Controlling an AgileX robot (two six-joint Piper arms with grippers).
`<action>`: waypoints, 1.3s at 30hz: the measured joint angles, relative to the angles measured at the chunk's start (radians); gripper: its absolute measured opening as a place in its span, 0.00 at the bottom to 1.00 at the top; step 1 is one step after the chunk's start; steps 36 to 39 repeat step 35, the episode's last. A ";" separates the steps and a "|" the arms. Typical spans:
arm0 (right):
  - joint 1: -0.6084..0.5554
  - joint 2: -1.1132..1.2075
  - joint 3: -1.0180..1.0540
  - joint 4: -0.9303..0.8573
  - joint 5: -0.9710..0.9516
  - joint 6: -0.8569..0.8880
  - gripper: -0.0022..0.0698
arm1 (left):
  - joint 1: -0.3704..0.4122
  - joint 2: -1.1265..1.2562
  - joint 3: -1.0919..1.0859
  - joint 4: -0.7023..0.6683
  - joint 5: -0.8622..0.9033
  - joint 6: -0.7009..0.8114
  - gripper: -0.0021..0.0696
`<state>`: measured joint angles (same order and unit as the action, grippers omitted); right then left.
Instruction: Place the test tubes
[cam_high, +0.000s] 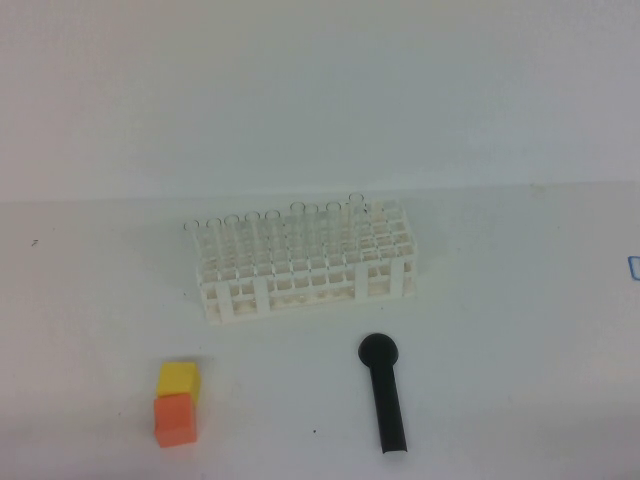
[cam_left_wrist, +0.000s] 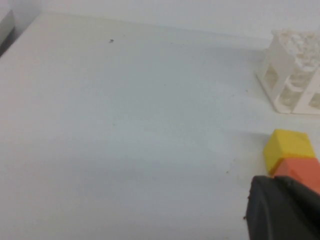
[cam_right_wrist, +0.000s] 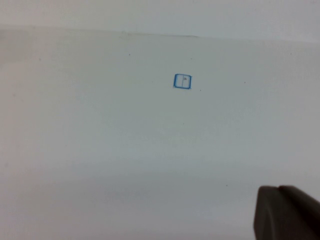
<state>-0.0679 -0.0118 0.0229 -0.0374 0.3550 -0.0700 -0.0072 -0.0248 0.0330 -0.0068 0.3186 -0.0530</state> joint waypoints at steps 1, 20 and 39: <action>0.000 0.000 0.000 0.000 -0.001 0.000 0.03 | 0.000 0.000 0.000 -0.033 0.004 0.000 0.03; 0.000 0.000 0.000 0.000 -0.001 0.000 0.03 | 0.000 0.000 0.000 -0.102 0.004 0.000 0.03; 0.000 0.000 0.000 0.000 -0.001 0.000 0.03 | 0.000 0.000 0.000 -0.102 0.004 0.000 0.03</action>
